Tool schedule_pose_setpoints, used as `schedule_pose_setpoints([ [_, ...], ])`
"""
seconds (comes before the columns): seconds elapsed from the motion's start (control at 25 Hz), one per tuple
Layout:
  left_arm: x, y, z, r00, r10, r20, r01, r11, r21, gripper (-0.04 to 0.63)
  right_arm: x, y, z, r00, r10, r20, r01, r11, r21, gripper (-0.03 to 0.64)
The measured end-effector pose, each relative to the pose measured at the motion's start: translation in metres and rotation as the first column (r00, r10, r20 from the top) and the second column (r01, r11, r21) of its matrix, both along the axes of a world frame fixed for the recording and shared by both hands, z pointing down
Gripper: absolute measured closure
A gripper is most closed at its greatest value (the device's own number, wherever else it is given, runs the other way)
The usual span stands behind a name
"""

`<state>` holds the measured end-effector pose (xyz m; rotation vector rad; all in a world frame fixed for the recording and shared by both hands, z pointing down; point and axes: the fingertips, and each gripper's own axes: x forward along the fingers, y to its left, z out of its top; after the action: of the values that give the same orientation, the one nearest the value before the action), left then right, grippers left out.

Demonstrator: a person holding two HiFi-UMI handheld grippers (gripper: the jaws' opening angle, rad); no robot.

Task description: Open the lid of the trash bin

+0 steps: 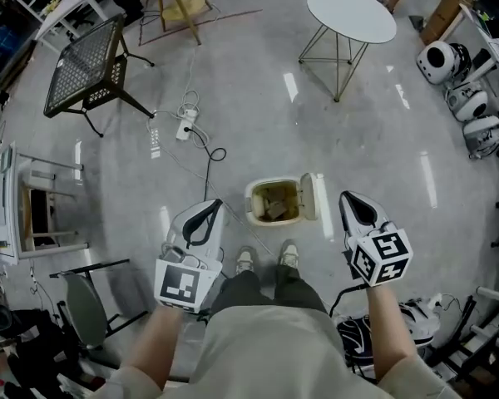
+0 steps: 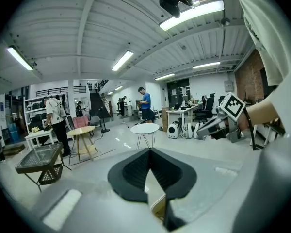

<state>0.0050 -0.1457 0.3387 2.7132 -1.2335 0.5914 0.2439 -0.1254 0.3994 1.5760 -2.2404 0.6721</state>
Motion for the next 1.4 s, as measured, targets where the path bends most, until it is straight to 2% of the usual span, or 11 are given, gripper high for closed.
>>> schedule_pose_setpoints([
  [0.2,0.009,-0.012,0.038,0.999,-0.018,0.040,0.019,0.999,-0.027,0.594,0.014,-0.019,0.072,0.999,-0.044,0.000,0.044,0.994,-0.099,0.614],
  [0.44,0.014,-0.023,0.102,0.996,0.003,0.088,0.004,0.997,-0.082,0.594,0.027,-0.032,0.166,1.000,-0.031,0.003,0.031,0.975,-0.218,0.614],
  [0.56,0.014,-0.026,0.139,0.993,0.009,0.117,0.005,0.993,-0.116,0.594,0.031,-0.031,0.214,0.998,-0.056,-0.008,0.051,0.958,-0.283,0.614],
  [0.72,0.010,-0.029,0.185,0.993,-0.003,0.118,0.023,0.985,-0.171,0.594,0.037,-0.029,0.271,0.997,-0.075,-0.030,0.060,0.934,-0.353,0.614],
  [0.92,0.002,-0.030,0.240,0.992,-0.012,0.126,0.042,0.969,-0.242,0.594,0.031,-0.018,0.334,0.997,-0.076,0.004,0.070,0.892,-0.446,0.614],
  [1.04,-0.002,-0.033,0.262,0.991,-0.009,0.130,0.044,0.961,-0.273,0.594,0.023,-0.017,0.356,0.997,-0.076,0.029,0.081,0.875,-0.477,0.614],
  [1.2,-0.015,-0.036,0.277,0.991,-0.023,0.133,0.062,0.953,-0.295,0.594,0.007,-0.020,0.361,0.995,-0.083,0.061,0.102,0.868,-0.486,0.614],
  [1.4,-0.037,-0.039,0.295,0.989,-0.047,0.143,0.091,0.943,-0.319,0.594,-0.047,-0.026,0.370,0.982,-0.150,0.115,0.187,0.851,-0.490,0.614],
])
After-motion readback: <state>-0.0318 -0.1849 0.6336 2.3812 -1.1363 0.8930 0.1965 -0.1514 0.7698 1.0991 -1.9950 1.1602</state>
